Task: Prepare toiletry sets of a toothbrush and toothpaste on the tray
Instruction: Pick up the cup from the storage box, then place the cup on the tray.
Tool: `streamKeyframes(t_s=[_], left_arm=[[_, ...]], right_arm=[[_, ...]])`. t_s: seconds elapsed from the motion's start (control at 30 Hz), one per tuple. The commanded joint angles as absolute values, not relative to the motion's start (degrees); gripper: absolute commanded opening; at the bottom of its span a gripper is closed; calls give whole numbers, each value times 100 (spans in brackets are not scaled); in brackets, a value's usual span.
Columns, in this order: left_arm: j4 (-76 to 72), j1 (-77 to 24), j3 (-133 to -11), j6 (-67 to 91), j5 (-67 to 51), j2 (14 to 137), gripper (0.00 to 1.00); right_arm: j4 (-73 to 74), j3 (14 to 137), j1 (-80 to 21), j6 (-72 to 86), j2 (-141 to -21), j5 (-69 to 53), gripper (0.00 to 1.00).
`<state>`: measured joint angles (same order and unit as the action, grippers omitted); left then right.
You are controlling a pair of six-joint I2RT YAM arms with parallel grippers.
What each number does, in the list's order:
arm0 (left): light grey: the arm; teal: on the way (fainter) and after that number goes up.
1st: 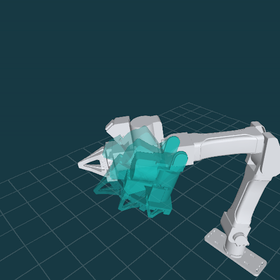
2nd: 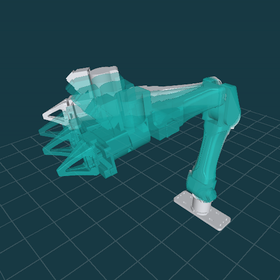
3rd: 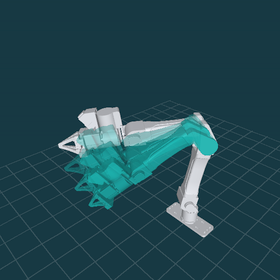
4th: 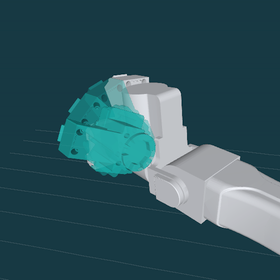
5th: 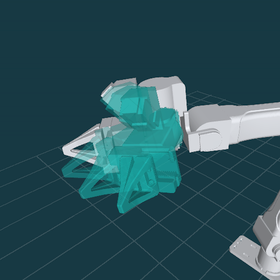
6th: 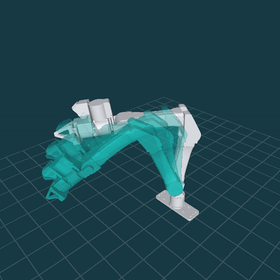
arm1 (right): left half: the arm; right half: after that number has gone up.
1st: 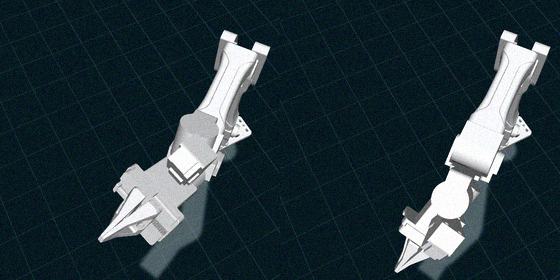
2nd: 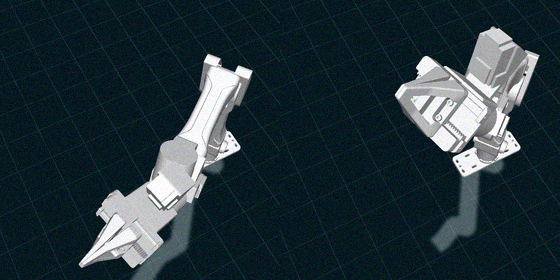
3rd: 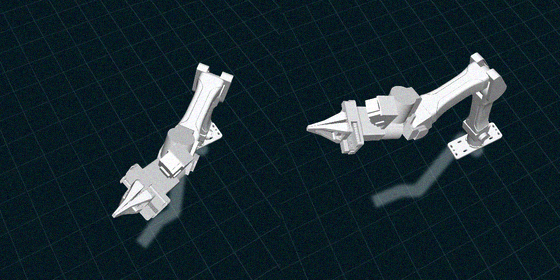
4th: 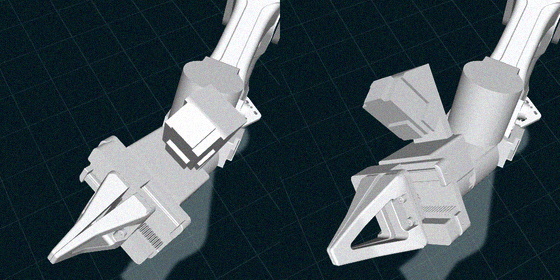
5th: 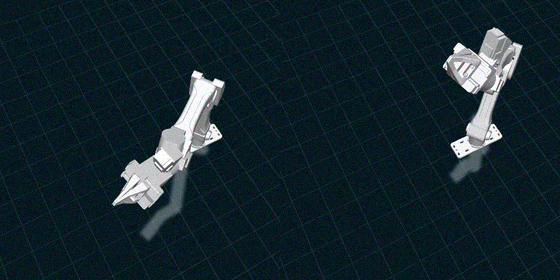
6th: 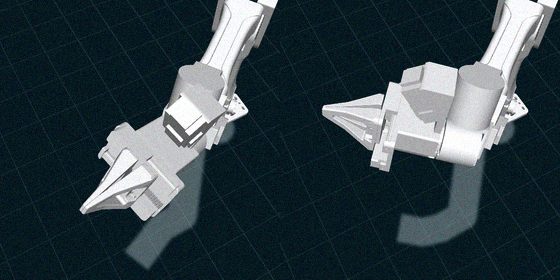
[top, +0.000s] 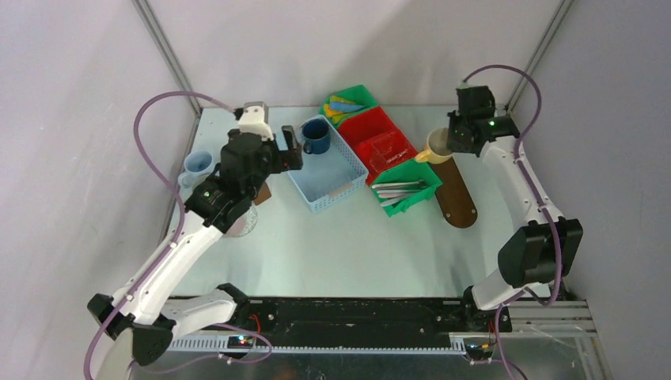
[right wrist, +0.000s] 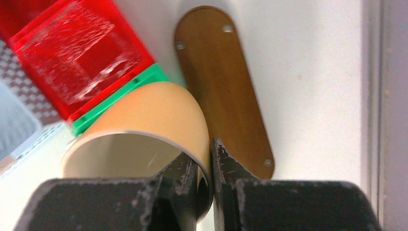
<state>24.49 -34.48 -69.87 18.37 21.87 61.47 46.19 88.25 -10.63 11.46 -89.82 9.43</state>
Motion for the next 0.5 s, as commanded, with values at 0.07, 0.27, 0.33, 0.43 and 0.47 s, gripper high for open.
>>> streamKeyframes(t_s=[0.07, 0.27, 0.33, 0.43, 0.47], left_arm=[[2033, -2644, -6291, 1411, 2498, 5653, 100], [1643, -2515, -5797, 1142, 2968, 5522, 100], [1531, -2514, -5688, 1114, 2998, 5528, 100], [1504, -2513, -5602, 1062, 3057, 5533, 100], [1503, -2507, -5596, 1034, 3080, 5523, 100]], right_arm=[[4552, 9549, -389, 1327, -9394, 982, 0], [4690, 10193, -61, 1465, -10271, 1020, 0], [4783, 10458, 25, 1489, -10566, 876, 0], [4916, 10859, 123, 1526, -10963, 686, 0], [4975, 10923, 132, 1536, -11141, 589, 0]])
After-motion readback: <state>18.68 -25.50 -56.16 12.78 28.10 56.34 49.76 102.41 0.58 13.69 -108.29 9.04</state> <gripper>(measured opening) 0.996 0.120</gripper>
